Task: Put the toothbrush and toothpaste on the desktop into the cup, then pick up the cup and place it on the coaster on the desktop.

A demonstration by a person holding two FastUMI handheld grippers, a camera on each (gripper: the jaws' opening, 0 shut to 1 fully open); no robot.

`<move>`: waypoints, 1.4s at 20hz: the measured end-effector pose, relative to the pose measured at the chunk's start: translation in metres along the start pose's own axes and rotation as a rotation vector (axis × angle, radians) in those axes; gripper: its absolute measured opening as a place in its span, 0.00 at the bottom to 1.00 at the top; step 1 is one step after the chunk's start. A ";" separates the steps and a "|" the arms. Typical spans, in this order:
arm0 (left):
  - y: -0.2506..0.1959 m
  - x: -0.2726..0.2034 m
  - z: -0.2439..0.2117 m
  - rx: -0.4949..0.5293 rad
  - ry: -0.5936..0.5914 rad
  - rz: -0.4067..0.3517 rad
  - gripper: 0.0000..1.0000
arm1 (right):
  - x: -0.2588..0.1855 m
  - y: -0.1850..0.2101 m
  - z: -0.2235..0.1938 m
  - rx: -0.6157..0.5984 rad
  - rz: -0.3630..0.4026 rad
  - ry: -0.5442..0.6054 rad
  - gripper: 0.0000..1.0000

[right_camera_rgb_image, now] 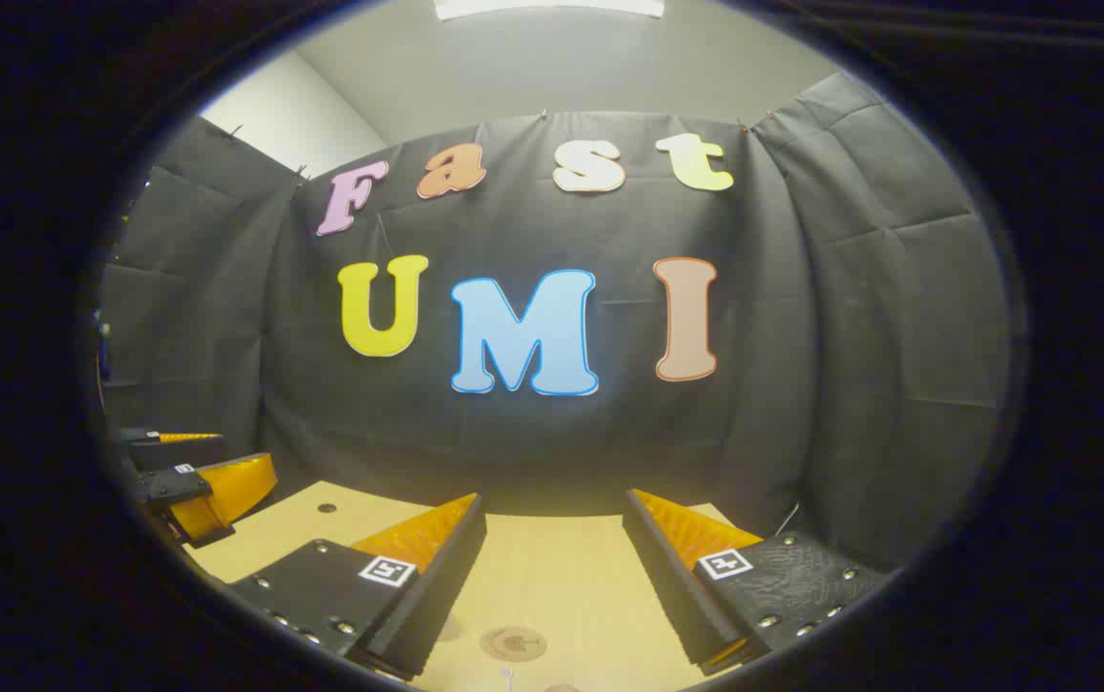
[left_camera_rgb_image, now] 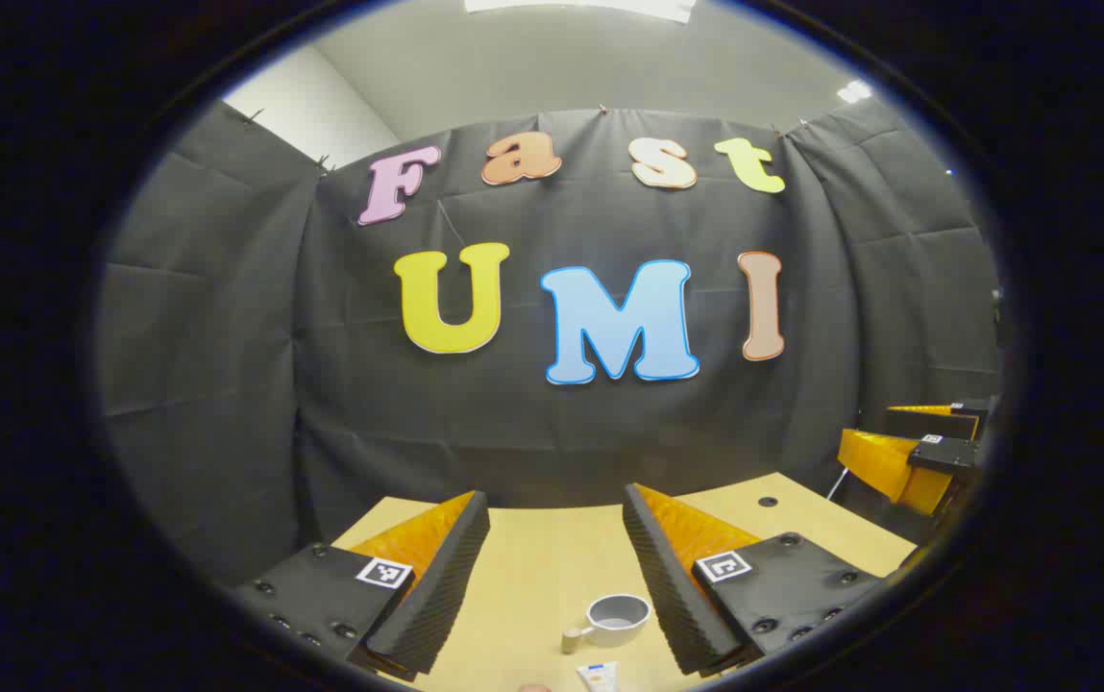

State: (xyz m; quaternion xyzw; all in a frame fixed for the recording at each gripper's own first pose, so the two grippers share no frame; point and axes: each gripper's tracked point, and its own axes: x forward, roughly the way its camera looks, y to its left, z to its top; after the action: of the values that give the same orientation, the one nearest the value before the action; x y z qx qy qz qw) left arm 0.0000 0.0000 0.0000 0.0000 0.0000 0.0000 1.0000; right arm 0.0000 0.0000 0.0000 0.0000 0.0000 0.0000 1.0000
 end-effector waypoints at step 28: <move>-0.033 0.000 -0.208 -0.088 0.529 -0.104 0.94 | -0.001 0.021 -0.192 0.002 0.093 0.618 0.92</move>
State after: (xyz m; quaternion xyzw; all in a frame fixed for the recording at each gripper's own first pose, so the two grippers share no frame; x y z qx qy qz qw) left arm -0.0001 -0.0330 -0.2079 -0.0432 0.2613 -0.0515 0.9629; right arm -0.0012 0.0210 -0.1925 0.0009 0.3040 0.0456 0.9516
